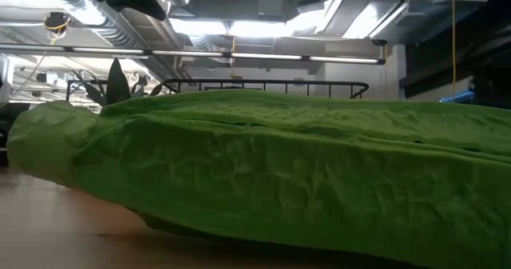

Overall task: Build produce basket
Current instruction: Put the pear into the black wire basket

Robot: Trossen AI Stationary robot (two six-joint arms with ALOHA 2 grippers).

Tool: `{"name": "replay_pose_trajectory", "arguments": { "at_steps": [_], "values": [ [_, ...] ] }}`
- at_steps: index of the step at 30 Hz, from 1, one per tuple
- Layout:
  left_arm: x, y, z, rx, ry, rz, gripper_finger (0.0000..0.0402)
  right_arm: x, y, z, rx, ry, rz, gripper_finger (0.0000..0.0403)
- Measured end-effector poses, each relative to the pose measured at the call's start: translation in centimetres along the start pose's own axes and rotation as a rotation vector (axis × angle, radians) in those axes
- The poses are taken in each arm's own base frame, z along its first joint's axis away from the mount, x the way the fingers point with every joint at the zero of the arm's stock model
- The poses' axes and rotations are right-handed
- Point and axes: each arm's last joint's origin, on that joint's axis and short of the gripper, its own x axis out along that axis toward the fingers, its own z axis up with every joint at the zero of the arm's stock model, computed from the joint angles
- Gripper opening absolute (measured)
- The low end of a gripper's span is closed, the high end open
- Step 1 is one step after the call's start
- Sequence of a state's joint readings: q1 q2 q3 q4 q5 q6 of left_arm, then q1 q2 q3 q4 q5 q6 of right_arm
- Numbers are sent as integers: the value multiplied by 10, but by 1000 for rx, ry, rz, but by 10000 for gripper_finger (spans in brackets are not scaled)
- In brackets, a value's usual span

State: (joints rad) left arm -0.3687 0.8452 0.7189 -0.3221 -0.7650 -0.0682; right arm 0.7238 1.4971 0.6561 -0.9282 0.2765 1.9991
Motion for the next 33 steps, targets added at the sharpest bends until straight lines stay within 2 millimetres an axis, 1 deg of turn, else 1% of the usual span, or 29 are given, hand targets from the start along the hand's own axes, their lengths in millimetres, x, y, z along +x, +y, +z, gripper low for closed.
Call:
{"name": "replay_pose_trajectory", "arguments": {
  "at_steps": [2,5,17,19,25,33],
  "values": [
    [0,0,0,0,0,0,43,-4,4,0,-35,-12,33,114],
    [0,0,0,0,0,0,43,-10,11,-1,-21,-5,69,114],
    [0,0,0,-1,0,-1,43,-8,7,0,227,-2,33,114],
    [0,0,0,0,0,-1,43,-6,8,-1,250,-9,24,114],
    [0,0,0,0,0,-1,43,5,11,-5,238,-63,-19,114],
    [0,0,0,0,0,-1,43,14,14,-3,275,-89,-67,114]
  ]
}}
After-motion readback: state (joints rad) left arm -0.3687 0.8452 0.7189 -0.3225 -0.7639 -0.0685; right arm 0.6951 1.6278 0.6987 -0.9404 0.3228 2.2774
